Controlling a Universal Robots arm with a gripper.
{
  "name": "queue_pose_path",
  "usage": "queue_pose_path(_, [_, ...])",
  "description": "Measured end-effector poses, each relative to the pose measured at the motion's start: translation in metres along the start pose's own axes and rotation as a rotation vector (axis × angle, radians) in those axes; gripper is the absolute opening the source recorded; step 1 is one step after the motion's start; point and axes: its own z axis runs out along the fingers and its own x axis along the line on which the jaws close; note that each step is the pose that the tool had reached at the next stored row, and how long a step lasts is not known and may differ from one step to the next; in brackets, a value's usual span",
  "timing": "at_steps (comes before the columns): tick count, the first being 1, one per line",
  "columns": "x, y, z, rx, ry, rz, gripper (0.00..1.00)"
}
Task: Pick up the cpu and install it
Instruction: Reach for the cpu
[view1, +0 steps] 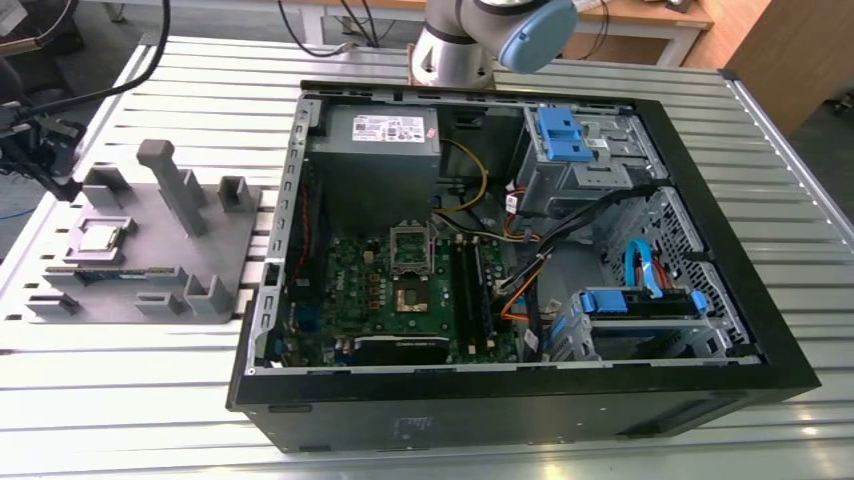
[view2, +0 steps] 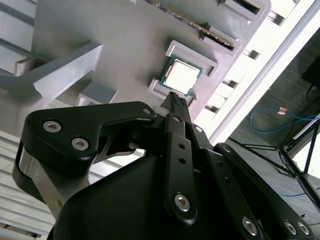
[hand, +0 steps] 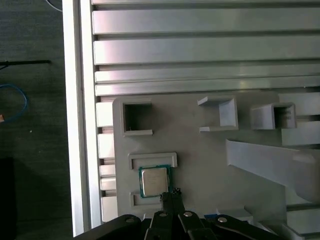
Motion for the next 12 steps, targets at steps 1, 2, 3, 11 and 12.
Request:
queue_pose_path(1, [0.0001,0.0000,0.0007,0.0022,-0.0001,0.000,0.11])
queue_pose_path(2, [0.0001,0.0000,0.0012,0.0042,-0.0002,0.000,0.11])
queue_pose_path(3, [0.0001,-0.0001,0.0013,0.0060,-0.0002,0.000,0.11])
queue_pose_path(11, [0.0001,-0.0001,0.0029,0.0098,0.0352,0.001,0.11])
queue_pose_path(12, [0.0001,-0.0001,0.0032,0.0105,0.0442,0.001,0.11])
